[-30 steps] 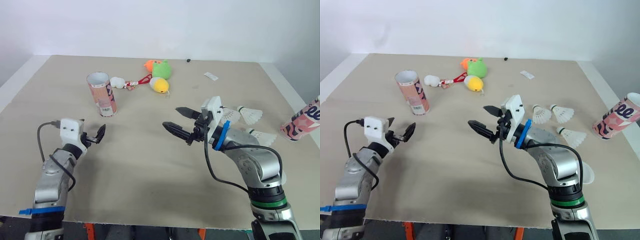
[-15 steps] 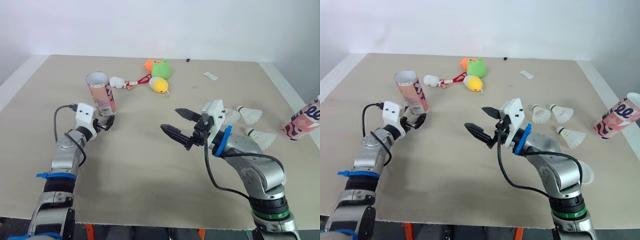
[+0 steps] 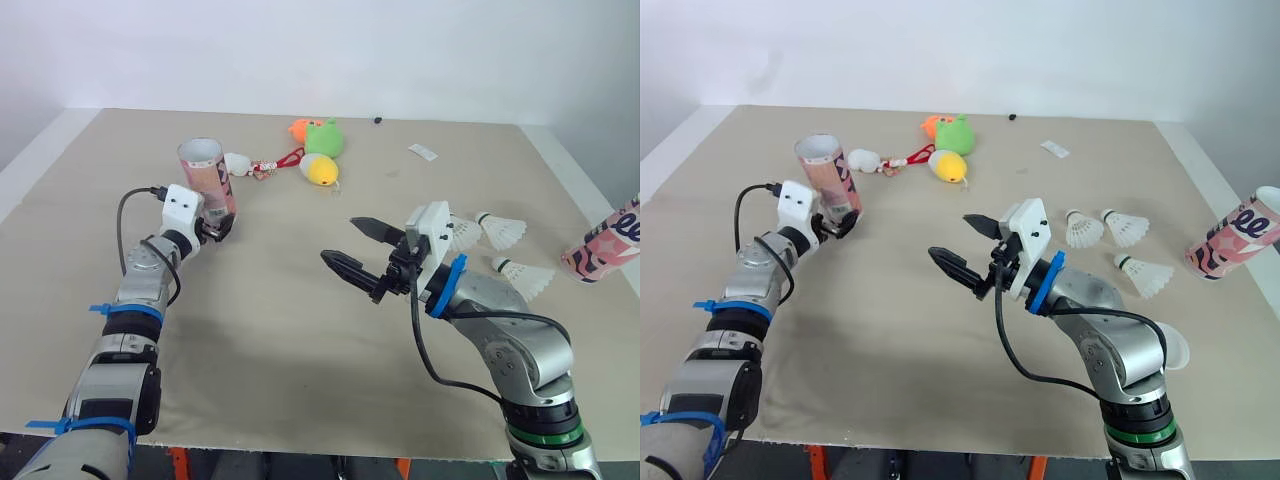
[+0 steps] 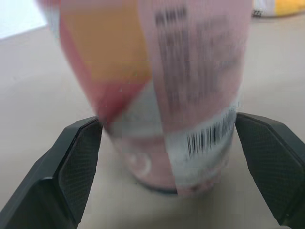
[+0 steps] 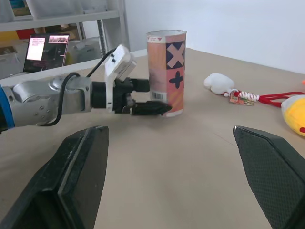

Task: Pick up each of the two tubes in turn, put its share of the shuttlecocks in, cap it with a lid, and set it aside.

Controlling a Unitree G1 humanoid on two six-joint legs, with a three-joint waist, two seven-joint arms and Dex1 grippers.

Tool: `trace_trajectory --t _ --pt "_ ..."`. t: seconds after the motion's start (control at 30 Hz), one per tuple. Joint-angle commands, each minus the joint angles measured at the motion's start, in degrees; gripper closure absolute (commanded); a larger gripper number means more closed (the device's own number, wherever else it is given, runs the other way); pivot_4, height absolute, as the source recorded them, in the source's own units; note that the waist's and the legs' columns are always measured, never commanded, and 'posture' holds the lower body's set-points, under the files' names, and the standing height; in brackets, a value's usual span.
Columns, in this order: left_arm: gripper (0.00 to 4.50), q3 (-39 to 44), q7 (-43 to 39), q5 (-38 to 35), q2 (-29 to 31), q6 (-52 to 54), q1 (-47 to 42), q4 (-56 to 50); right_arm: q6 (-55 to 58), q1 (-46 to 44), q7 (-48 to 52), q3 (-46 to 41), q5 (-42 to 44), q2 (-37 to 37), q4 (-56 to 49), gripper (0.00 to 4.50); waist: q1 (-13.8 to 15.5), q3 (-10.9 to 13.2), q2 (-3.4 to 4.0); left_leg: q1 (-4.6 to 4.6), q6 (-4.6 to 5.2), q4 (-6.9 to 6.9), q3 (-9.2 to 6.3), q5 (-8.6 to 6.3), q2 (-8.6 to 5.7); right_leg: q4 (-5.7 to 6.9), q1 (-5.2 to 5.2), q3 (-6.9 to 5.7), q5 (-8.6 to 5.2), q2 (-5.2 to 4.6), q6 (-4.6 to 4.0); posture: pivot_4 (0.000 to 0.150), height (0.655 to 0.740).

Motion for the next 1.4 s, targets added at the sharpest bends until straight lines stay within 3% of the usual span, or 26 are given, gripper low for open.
trace_trajectory --t 0.03,0.23,0.4,0.47,0.7,0.93,1.07,1.27,1.4 --pt "0.0 -0.2 0.8 0.9 -0.4 -3.0 -3.4 3.6 -0.6 -0.2 -0.4 -1.6 0.8 -0.3 -2.6 0.05 0.0 0.0 0.0 -0.01 0.0 0.0 0.0 0.0 -0.01 0.0 0.0 0.0 0.0 -0.01 0.0 0.15 0.7323" --pt "0.0 0.5 1.7 0.3 -1.5 -5.0 -7.1 9.1 -0.9 -0.1 -0.6 -1.5 0.3 -0.3 -2.5 0.05 0.0 0.0 -0.01 -0.04 0.0 0.01 -0.06 0.0 -0.06 0.0 0.0 -0.05 -0.01 -0.07 0.02 0.15 0.7323" --pt "1.58 1.0 1.8 -0.1 -1.9 -5.6 -7.7 10.8 -0.9 0.2 -1.0 -1.7 0.4 -0.5 -2.9 0.0 0.0 0.0 -0.01 -0.06 0.0 0.02 -0.11 0.0 -0.09 0.0 0.0 -0.08 -0.02 -0.11 0.03 0.15 0.7323" --pt "2.02 0.9 2.3 0.1 -1.8 -5.4 -7.9 11.3 -0.9 0.3 -1.0 -1.8 0.5 -0.6 -2.9 0.0 0.0 0.0 -0.01 -0.06 0.0 0.02 -0.14 0.0 -0.08 0.01 0.0 -0.1 -0.02 -0.1 0.03 0.15 0.7323" --pt "2.02 0.7 1.6 0.6 -0.9 -6.2 -7.2 9.3 -0.8 0.1 -0.7 -2.0 0.8 -1.0 -2.9 0.0 0.0 0.0 -0.01 -0.05 0.02 0.06 -0.16 0.01 -0.09 0.06 0.0 -0.1 -0.02 -0.1 0.03 0.15 0.7323" --pt "2.02 -1.5 -5.3 1.4 1.6 -6.6 -6.1 2.8 0.1 1.5 1.3 -3.5 2.7 -3.7 -4.2 0.0 0.0 0.0 -0.01 -0.12 0.02 0.06 -0.2 0.01 -0.11 0.04 0.0 -0.15 -0.02 -0.13 0.03 0.15 0.7323" --pt "2.02 -4.3 -22.5 -3.7 2.6 -2.7 -2.8 -8.6 0.9 2.9 2.8 -5.4 4.7 -6.0 -5.4 0.0 0.0 0.0 -0.01 -0.15 0.01 0.06 -0.21 0.01 -0.11 0.03 0.0 -0.18 -0.04 -0.17 0.05 0.15 0.7323" --pt "2.02 -10.7 -47.1 -7.0 12.7 7.2 1.5 -22.5 3.8 8.4 6.6 -13.7 13.4 -11.8 -9.5 0.0 -0.2 0.0 0.01 -0.16 0.01 0.08 -0.2 0.02 -0.1 0.04 0.01 -0.17 -0.08 -0.12 0.04 0.15 0.7323" --pt "2.02 -13.2 -57.5 -8.5 18.8 14.6 1.0 -27.2 5.4 12.0 6.7 -18.5 19.1 -14.5 -12.2 0.0 -0.3 0.0 0.01 -0.07 0.06 0.08 -0.23 0.04 -0.02 0.08 0.06 -0.19 -0.11 0.02 -0.03 0.15 0.7323"
